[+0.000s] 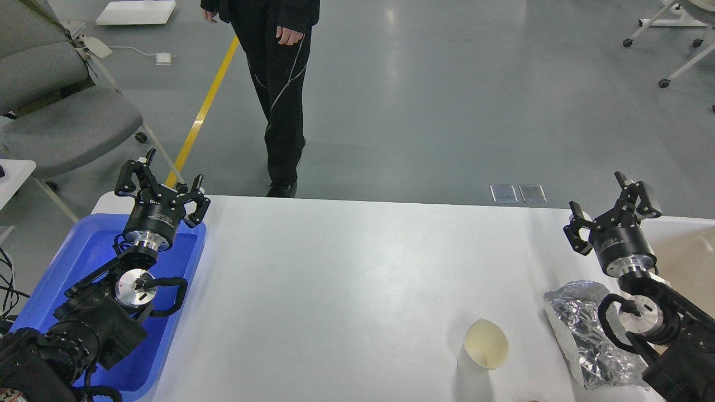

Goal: Tidy desktop
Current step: 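Raise the right gripper and swing it outward above the table edge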

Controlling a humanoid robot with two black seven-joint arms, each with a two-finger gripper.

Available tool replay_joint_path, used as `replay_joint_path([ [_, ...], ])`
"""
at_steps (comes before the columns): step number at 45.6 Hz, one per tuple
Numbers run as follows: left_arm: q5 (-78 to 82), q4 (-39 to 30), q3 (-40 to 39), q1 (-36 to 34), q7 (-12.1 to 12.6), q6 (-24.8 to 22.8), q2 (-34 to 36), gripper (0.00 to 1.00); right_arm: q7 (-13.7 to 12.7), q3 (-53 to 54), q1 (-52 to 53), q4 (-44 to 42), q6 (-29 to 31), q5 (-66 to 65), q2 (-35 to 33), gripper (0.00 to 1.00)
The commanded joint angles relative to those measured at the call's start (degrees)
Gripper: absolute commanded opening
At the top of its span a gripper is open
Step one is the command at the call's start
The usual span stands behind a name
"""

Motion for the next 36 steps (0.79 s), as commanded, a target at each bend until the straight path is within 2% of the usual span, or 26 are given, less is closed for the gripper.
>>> replay_joint_path([
  [1,0.0,0.0,-0.1,0.0,-0.1,0.0,0.0,1.0,0.7,1.0,-0.4,-0.2,-1.6,1.6,0.1,1.0],
  [15,-0.1,0.0,-0.4,-0.1,-0.1,0.0,-0.1,1.0,0.7,0.8,0.2,-0.1,-1.4,1.6,-0.2,1.0],
  [22,0.0,0.0,-0.4,-0.1,-0.1,0.0,-0.1,1.0,0.1,0.3,0.6,0.9,-4.0,1.6,-0.5,1.0],
  [31,0.0,0.0,-0.4,-0.1,-0.1,0.0,-0.1,1.0,0.0,-0.1,0.6,2.5,-4.2,1.5,-3.4,1.0],
  [33,0.0,0.0,-0.4,0.0,-0.1,0.0,-0.1,1.0,-0.2,-0.5,0.5,3.9,-4.3,1.5,-4.6,1.0],
  [36,-0.1,0.0,-0.4,-0.1,-0.1,0.0,-0.1,1.0,-2.3,-1.9,0.4,9.0,-5.7,1.6,-8.5,1.0],
])
